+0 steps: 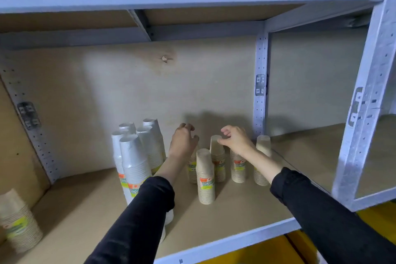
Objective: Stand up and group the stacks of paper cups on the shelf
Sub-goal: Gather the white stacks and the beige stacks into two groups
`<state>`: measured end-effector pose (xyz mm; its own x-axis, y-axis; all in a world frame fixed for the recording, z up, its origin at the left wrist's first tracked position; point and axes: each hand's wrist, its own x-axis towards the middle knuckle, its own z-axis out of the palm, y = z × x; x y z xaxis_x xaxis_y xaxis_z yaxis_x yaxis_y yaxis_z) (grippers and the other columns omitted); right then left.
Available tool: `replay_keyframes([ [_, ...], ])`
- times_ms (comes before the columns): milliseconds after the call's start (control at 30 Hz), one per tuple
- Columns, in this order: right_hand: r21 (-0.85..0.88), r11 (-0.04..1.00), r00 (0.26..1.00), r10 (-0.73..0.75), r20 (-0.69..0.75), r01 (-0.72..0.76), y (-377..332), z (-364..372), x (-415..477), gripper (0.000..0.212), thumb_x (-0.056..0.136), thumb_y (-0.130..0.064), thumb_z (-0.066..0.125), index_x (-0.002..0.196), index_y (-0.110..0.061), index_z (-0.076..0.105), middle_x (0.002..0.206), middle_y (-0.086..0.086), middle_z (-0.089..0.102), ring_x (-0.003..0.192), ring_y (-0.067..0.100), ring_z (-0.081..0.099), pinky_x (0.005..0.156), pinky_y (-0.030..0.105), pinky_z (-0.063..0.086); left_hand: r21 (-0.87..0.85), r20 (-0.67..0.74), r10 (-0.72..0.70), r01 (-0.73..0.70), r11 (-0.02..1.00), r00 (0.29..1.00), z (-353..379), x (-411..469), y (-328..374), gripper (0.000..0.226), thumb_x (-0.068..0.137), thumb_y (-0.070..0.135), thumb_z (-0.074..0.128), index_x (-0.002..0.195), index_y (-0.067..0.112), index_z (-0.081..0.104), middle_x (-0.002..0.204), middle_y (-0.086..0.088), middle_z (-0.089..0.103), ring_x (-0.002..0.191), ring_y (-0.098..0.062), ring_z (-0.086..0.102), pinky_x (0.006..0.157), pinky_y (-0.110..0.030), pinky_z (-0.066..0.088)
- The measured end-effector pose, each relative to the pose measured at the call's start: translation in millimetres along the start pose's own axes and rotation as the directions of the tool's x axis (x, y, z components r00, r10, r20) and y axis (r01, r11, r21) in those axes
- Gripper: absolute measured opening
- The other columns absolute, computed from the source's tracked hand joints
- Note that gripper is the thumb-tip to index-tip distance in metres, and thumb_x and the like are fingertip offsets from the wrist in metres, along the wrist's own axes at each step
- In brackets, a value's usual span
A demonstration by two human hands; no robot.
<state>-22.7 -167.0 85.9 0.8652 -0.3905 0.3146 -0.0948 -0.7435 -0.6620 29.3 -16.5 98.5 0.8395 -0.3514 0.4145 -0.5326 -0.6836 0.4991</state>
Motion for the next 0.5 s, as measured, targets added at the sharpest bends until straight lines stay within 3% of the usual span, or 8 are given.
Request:
replay_keyframes([
  [100,-0.057,0.998,0.998,0.000,0.061,0.003,3,3,20,0.048,0.082,-0.023,0.065,0.125,-0.007,0.053,0.129,0.011,0.057,0.120,0.026,0.051,0.103,0.041,0.041,0.042,0.053,-0.047,0.045,0.998,0.998,5,16,-4,0.039,0.090,0.009,0.052,0.128,0.000,0.050,0.134,-0.016,0.049,0.118,-0.032,0.052,0.096,-0.033,0.043],
  [400,-0.162,0.985,0.956,-0.009,0.294,0.060,7,11,60,0.057,0.082,-0.021,0.065,0.133,-0.003,0.045,0.138,0.013,0.048,0.127,0.026,0.045,0.101,0.029,0.038,0.148,0.280,-0.210,0.173,0.974,0.937,17,55,-12,0.053,0.088,0.020,0.060,0.134,0.000,0.044,0.141,-0.015,0.045,0.129,-0.030,0.045,0.103,-0.034,0.041],
  [500,-0.228,0.970,0.937,-0.001,0.350,0.086,6,13,67,0.052,0.080,-0.018,0.065,0.121,0.011,0.053,0.131,0.026,0.053,0.121,0.036,0.051,0.099,0.042,0.043,0.178,0.328,-0.230,0.180,0.968,0.916,22,63,-16,0.049,0.088,0.018,0.058,0.132,-0.003,0.047,0.140,-0.019,0.046,0.128,-0.032,0.047,0.104,-0.037,0.041],
])
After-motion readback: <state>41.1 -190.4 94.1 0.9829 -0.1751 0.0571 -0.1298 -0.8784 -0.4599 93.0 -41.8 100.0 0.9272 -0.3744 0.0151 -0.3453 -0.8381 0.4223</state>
